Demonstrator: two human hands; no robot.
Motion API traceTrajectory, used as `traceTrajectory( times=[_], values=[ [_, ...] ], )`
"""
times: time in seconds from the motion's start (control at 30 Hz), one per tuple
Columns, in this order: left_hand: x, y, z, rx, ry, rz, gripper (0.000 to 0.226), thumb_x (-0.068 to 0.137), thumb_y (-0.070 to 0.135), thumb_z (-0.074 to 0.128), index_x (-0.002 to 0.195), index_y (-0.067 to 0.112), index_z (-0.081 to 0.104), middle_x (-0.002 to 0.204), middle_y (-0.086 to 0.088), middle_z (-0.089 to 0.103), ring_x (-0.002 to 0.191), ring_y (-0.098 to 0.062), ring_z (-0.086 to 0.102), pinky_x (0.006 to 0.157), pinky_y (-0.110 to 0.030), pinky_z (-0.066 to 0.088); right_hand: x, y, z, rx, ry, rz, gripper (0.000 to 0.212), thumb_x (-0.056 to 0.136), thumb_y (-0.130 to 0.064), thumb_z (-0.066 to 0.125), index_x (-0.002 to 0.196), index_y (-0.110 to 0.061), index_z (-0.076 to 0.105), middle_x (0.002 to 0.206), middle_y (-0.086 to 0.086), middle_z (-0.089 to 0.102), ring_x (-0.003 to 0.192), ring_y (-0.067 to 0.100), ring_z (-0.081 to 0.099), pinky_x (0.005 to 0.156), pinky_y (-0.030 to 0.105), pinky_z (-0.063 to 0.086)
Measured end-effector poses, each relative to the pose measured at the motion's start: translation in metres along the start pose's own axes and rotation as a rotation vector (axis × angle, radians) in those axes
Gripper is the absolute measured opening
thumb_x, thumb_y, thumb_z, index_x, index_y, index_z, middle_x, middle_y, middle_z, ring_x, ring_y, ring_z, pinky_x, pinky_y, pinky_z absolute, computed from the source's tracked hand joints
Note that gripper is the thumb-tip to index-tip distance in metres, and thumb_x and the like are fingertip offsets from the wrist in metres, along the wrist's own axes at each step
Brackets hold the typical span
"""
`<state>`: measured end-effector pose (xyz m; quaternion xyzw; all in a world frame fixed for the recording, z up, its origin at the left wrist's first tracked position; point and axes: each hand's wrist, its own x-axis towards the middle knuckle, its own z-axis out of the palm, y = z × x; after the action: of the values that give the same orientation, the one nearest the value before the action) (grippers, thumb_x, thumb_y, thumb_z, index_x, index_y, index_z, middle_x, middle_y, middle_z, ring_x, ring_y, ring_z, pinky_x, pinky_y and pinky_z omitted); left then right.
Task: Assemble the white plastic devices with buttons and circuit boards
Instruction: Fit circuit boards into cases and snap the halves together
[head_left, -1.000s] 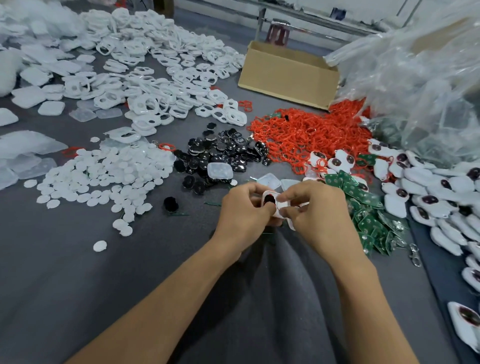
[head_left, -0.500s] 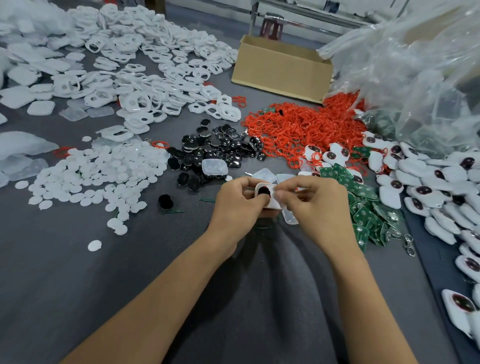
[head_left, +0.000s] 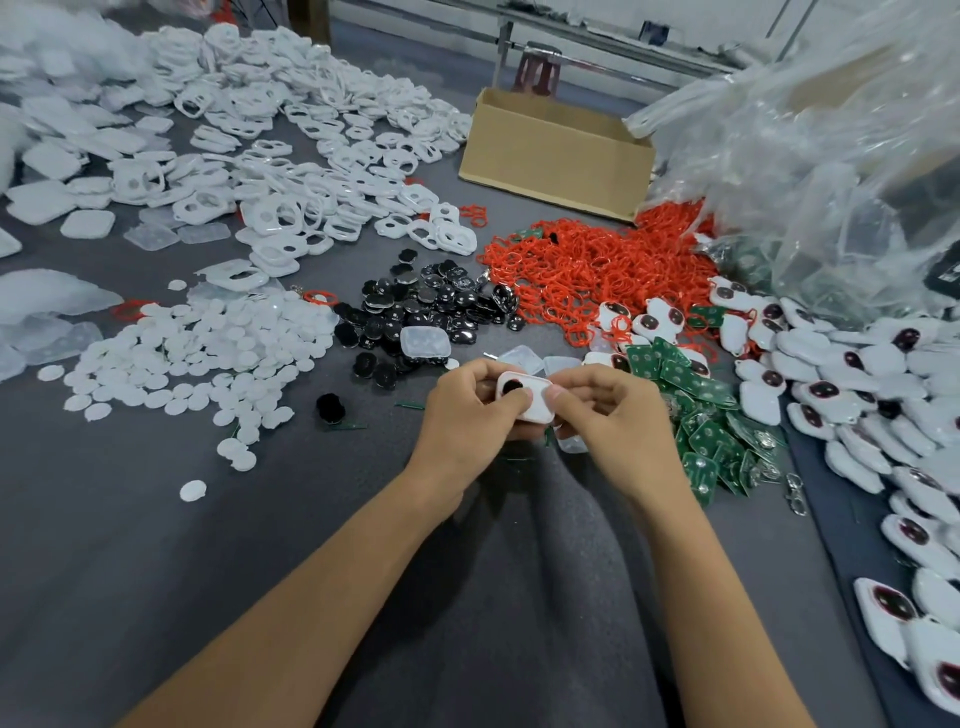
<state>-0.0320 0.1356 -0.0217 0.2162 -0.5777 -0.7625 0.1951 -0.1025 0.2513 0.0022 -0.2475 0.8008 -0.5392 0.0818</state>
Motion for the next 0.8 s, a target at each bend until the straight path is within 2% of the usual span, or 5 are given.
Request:
traceTrajectory(
  times=[0.17,0.27,0.43,0.6,0.8],
  values=[
    [0.001,-0.002,0.000,0.115,0.057,0.029,0.017,0.083,-0.005,0.067,0.087,0.011,0.066,0.087,-0.010,0.071,0.087,-0.028,0.071,0.074,-0.041,0.060,0.000,0.001,-0.006,0.075,-0.029,0.002,0.019,0.094,-0.009,0.055,0.083,-0.010,0.070,0.068,0.007,0.067,0.056,0.011,0.058,0.055,0.022,0.049],
    [0.002,-0.002,-0.001,0.113,0.092,-0.001,0.017,0.082,-0.006,0.067,0.092,0.008,0.067,0.091,-0.013,0.071,0.089,-0.031,0.070,0.077,-0.047,0.059,0.002,0.005,-0.020,-0.150,0.062,-0.067,0.021,0.093,-0.009,0.055,0.081,-0.017,0.070,0.071,-0.002,0.069,0.060,0.012,0.061,0.062,0.027,0.049],
    [0.001,0.001,-0.002,0.061,0.089,-0.030,0.017,0.083,-0.012,0.063,0.094,0.001,0.066,0.092,-0.017,0.068,0.079,-0.028,0.071,0.056,-0.030,0.059,-0.001,0.013,-0.036,-0.462,0.004,-0.133,0.029,0.085,0.001,0.060,0.085,-0.023,0.075,0.078,-0.003,0.071,0.062,0.006,0.055,0.054,0.016,0.038],
    [0.001,0.002,-0.001,0.039,0.070,-0.024,0.016,0.085,-0.010,0.062,0.095,0.002,0.064,0.092,-0.015,0.067,0.078,-0.026,0.070,0.055,-0.024,0.057,-0.001,0.020,-0.025,-0.689,-0.083,-0.234,0.026,0.084,-0.008,0.066,0.106,-0.021,0.072,0.107,-0.002,0.062,0.099,0.016,0.041,0.082,0.020,0.028],
    [0.003,0.000,-0.001,0.031,0.074,-0.040,0.015,0.086,-0.008,0.062,0.097,0.001,0.062,0.091,-0.012,0.067,0.080,-0.026,0.069,0.059,-0.029,0.058,-0.001,0.018,-0.017,-0.755,-0.114,-0.255,0.038,0.081,-0.002,0.065,0.112,-0.023,0.069,0.113,0.000,0.056,0.104,0.021,0.039,0.088,0.025,0.033]
  ],
)
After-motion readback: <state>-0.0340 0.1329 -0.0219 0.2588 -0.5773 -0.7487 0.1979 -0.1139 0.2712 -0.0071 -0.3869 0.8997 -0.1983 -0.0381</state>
